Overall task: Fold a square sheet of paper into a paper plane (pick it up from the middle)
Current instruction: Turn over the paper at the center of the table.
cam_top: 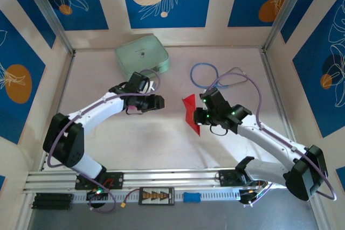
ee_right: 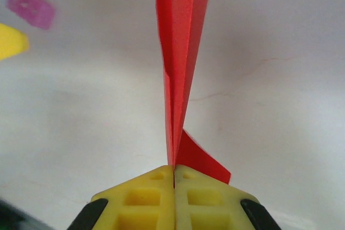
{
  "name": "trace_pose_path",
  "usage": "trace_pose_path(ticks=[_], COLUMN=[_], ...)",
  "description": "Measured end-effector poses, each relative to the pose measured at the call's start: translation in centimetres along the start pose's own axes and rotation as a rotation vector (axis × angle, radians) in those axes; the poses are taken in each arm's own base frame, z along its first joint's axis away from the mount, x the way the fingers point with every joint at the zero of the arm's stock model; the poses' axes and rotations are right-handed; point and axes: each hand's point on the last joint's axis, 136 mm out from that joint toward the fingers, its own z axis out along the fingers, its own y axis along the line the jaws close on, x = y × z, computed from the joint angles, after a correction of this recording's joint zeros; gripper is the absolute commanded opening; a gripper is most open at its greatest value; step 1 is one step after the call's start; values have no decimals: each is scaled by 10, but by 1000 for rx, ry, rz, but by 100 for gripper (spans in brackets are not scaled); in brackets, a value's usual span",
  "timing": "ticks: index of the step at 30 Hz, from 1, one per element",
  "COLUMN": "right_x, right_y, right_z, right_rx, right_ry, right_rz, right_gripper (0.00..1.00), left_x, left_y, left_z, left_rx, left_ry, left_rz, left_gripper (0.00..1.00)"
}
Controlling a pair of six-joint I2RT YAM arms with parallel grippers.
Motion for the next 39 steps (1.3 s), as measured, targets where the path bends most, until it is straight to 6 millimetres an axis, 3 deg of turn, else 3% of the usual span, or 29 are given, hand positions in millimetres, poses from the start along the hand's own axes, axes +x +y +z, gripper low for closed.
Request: trace_pose_path(ticks=[4, 8, 13, 19, 24, 26, 29, 32, 35, 39], right_x=[-4, -10, 0, 20, 34, 40, 43, 40, 37, 30], right_y=[-10, -25, -30, -2, 35, 48, 64, 77, 69, 31], right_z=[-12, -11, 9, 51, 89, 98, 104, 101, 85, 76], right_rx=[213, 460, 650, 712, 679, 626, 531, 403, 258, 97], right_ry=[15, 52, 126, 210, 247, 260, 273, 249, 222, 195], right_rz=[-83, -172, -315, -469, -526, -519, -494, -433, -312, -65], right_gripper=[9, 10, 12, 16, 24, 33, 43, 40, 32, 26], left_x=[-2, -3, -11, -20, -26, -27, -26, -21, -16, -14], left_y=[4, 14, 39, 73, 83, 84, 83, 81, 74, 65], left_z=[-6, -12, -25, -50, -67, -69, -68, -65, -59, -50], left_rx=[-28, -65, -98, -129, -132, -130, -116, -90, -40, 28], left_ry=[-24, -49, -98, -160, -206, -213, -203, -184, -157, -125], left_rz=[3, -9, -98, -211, -243, -249, -252, -251, -248, -237], left_gripper=[54, 57, 59, 60, 61, 61, 61, 58, 54, 46])
